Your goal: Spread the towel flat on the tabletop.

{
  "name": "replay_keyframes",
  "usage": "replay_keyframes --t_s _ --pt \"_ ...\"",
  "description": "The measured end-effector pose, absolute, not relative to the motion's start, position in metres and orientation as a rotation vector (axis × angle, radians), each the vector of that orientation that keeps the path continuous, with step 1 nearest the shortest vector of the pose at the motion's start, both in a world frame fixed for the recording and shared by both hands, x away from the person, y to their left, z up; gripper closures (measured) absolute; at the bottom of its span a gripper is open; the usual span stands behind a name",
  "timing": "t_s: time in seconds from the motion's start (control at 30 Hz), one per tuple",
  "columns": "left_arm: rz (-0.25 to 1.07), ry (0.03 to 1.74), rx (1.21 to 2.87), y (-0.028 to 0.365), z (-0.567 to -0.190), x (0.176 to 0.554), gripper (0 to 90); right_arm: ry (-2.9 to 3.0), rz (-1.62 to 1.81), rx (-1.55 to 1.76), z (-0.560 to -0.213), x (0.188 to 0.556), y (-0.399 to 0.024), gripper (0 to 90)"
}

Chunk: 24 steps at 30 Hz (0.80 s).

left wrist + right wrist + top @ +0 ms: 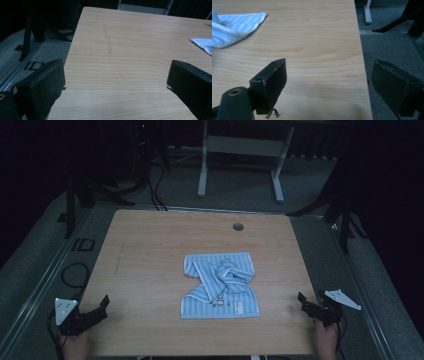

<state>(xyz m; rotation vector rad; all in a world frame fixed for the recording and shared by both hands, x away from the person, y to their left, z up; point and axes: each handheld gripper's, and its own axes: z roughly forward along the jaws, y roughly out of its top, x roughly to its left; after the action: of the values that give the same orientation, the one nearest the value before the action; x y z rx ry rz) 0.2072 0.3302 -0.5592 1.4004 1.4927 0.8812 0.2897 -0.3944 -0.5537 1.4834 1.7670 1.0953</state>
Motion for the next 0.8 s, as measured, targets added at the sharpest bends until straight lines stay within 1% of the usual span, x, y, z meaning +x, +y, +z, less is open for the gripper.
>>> replay_keyframes --t_s 0.13,0.3,0.37,0.4,0.47,0.5,0.53,0.6,0.7,0.73,0.77,0.8 --pt "0.863 1.501 1.420 0.332 -0.559 0.208 1.7 1.795 1.089 1.499 -0.554 0.292 -0.394 13.3" --pt "0.826 1.521 1.502 0.336 -0.556 0.207 1.7 1.852 1.101 1.483 -0.554 0.292 -0.393 12.1" --pt "0.719 1.540 1.538 0.340 -0.559 0.208 1.7 1.940 1.102 1.477 -0.555 0.292 -0.394 11.9" --pt "0.624 1.541 1.587 0.341 -0.562 0.210 1.7 1.967 1.100 1.470 -0.555 0.292 -0.394 12.0" --pt "0.612 1.547 1.618 0.339 -0.563 0.211 1.7 2.031 1.104 1.440 -0.554 0.292 -0.394 12.1" --pt "0.600 1.569 1.679 0.336 -0.559 0.211 1.7 2.046 1.109 1.418 -0.553 0.291 -0.394 12.1" --pt "0.600 1.569 1.679 0.336 -0.559 0.211 1.7 2.046 1.109 1.418 -0.553 0.291 -0.394 12.1" --pt "0.542 1.553 1.713 0.335 -0.553 0.213 1.7 2.090 1.096 1.360 -0.549 0.289 -0.395 12.1" --pt "0.515 1.547 1.739 0.335 -0.551 0.214 1.7 2.165 1.080 1.361 -0.544 0.292 -0.397 12.2" --pt "0.500 1.545 1.759 0.335 -0.551 0.214 1.7 2.179 1.075 1.362 -0.543 0.293 -0.397 12.3" --pt "0.454 1.538 1.805 0.334 -0.553 0.215 1.7 2.195 1.060 1.361 -0.542 0.294 -0.397 12.2" --pt "0.454 1.538 1.805 0.334 -0.553 0.215 1.7 2.195 1.060 1.361 -0.542 0.294 -0.397 12.2"
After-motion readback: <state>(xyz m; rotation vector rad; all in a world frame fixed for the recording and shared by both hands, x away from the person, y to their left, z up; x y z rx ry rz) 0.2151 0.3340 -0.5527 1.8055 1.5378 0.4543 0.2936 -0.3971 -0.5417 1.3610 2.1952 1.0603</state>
